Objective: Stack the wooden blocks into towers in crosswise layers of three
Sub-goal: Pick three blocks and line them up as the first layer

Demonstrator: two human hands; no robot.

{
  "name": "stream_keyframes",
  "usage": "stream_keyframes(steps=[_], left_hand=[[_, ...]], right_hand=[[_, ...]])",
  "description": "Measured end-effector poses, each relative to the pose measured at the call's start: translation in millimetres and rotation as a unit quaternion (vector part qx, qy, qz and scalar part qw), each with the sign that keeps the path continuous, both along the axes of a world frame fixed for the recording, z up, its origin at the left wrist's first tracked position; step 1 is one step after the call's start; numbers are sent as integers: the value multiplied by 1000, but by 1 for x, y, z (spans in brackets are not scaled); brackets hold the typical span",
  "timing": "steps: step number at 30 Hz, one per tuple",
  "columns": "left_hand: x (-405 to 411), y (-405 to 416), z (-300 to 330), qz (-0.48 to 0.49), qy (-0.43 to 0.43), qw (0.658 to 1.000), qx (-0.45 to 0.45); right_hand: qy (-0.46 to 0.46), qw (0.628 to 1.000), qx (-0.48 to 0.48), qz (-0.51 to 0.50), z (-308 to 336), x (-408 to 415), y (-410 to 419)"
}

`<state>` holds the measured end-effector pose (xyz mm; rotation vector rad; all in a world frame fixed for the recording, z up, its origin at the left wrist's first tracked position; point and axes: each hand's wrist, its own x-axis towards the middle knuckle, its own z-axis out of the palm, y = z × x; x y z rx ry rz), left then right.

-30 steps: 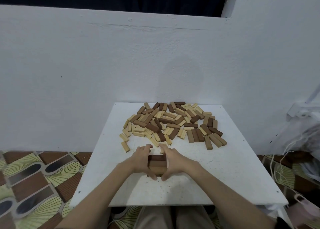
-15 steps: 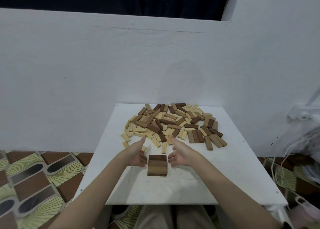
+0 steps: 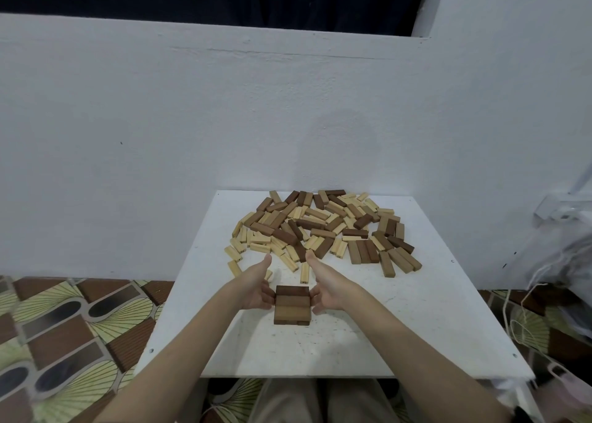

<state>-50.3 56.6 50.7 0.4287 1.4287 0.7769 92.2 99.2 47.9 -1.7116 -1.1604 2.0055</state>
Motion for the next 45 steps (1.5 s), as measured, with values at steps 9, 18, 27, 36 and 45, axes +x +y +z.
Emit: stream_keyframes(steps=[9,18,27,36,45], left_hand=[[-4,-2,0,-29,-10,999,-16],[-1,-4,2,-44,-9,999,-16],[-4,-6,1,-56,-18,997,-47],[4,-3,5,-80,142,987,-6],[66,18,-8,-179,405,864,239]], right_hand=[[-16,1000,-15,5,2,3,-5],[-5,1000,5,15,3,-3,-13],[7,999,-27,22,4,9,-17],[0,1000,-13,8,5,18,-11],[-162,951,262,6,-9,95,18]])
